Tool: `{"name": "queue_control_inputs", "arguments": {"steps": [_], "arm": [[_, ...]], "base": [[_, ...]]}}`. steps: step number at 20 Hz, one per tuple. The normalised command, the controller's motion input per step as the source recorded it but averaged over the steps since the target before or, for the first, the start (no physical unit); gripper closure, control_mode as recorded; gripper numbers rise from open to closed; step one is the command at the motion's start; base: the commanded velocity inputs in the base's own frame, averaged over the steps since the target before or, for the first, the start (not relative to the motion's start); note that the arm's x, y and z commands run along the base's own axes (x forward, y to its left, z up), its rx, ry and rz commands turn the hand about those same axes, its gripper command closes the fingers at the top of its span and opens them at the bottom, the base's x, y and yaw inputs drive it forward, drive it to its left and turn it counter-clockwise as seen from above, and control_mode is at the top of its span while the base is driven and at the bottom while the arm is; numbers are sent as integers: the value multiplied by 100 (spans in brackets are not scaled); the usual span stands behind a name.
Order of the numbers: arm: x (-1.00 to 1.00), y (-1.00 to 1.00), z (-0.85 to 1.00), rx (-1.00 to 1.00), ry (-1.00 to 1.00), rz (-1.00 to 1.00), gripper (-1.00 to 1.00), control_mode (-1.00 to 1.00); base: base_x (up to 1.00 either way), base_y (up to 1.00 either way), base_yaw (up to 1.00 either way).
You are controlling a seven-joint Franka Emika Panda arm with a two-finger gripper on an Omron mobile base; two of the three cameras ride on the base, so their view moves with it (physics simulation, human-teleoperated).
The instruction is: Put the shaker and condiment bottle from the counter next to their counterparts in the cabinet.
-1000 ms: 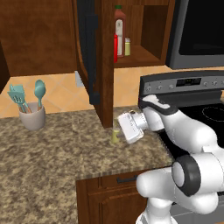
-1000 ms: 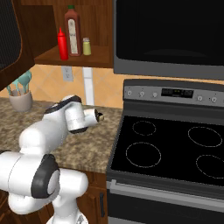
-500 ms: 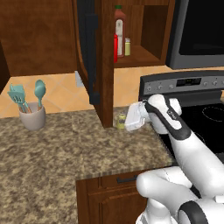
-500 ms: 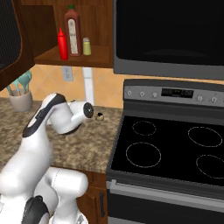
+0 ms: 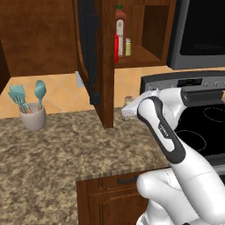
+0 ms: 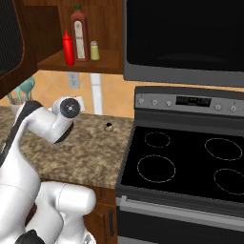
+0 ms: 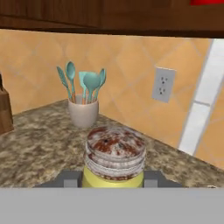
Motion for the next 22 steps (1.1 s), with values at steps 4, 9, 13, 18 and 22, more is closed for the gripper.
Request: {"name": "queue_control_inputs", "arguments": {"steps": [4, 9, 13, 18, 22], "arm": [[0, -24, 80, -15, 0, -26, 100, -100], [-4, -20, 86, -18, -3, -25, 100, -100], [0, -28, 89, -16, -4, -28, 100, -100], [-1, -31, 97, -17, -6, -28, 100, -100], [0, -33, 88, -13, -6, -23, 100, -100]], "base": [[0, 0, 0], [0, 0, 0], [0, 0, 0], [0, 0, 0], [0, 0, 0]]}}
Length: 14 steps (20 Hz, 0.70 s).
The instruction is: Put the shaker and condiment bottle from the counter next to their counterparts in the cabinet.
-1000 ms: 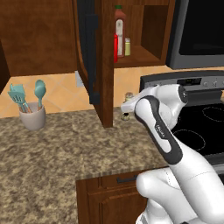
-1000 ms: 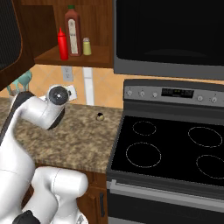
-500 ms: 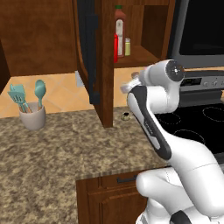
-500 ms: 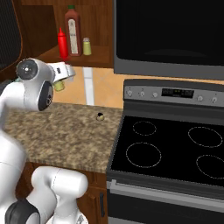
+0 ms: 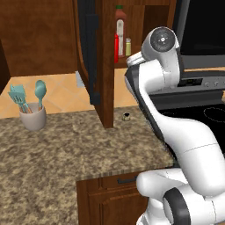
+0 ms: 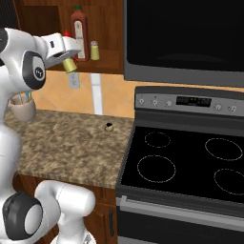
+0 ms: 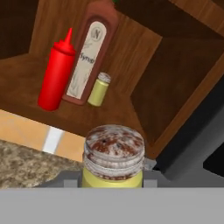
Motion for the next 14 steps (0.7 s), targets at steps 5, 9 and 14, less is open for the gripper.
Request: {"name": "queue_control_inputs", "arguments": {"steps": [5, 9, 14], "arm": [[8, -45, 27, -1, -14, -2, 100, -100], [2, -26, 0, 7, -4, 0, 100, -100], [0, 0, 1, 0, -1, 0, 100, -100]], "base": [[0, 0, 0], [0, 0, 0], [0, 0, 0]]}}
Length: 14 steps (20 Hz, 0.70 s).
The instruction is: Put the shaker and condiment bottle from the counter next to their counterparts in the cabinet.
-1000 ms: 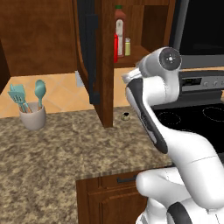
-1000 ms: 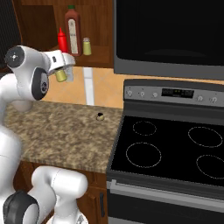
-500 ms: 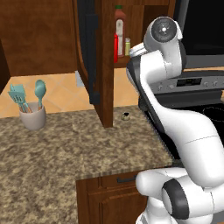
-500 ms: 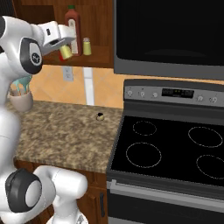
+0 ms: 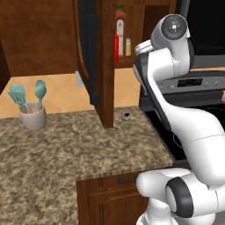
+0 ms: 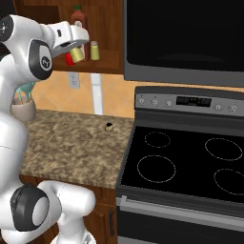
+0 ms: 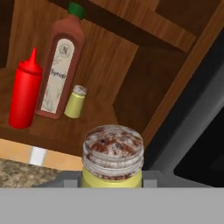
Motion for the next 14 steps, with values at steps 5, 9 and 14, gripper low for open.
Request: {"name": "queue_control_inputs", "arguments": {"steps": [5, 9, 14], "arm": [[5, -4, -27, 30, 0, 0, 100, -100], [0, -4, -24, 31, 1, 0, 100, -100], [0, 0, 0, 0, -6, 0, 100, -100]], "base": [[0, 0, 0], [0, 0, 0], [0, 0, 0]]}}
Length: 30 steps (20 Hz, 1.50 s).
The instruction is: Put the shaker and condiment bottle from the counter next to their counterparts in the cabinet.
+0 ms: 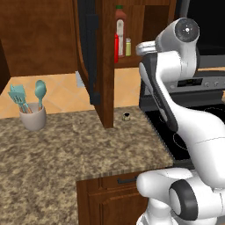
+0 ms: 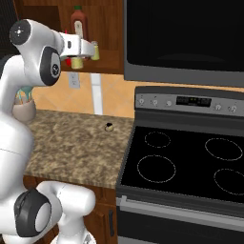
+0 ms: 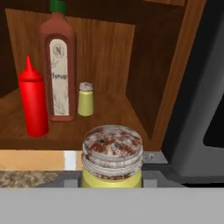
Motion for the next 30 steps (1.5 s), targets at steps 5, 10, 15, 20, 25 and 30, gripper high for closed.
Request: {"name": "queue_control_inputs", "arguments": {"steps": [5, 10, 15, 20, 25, 30], "arm": [[1, 0, 0, -1, -32, -2, 100, -100], [1, 0, -4, 10, -3, -1, 100, -100], [10, 0, 0, 22, 17, 0, 100, -100], [5, 0, 0, 8, 6, 0, 100, -100], [0, 0, 0, -4, -18, 0, 100, -100], [6, 0, -3, -5, -21, 0, 100, -100]], "base": [[0, 0, 0], [0, 0, 0], [0, 0, 0], [0, 0, 0], [0, 0, 0], [0, 0, 0]]}}
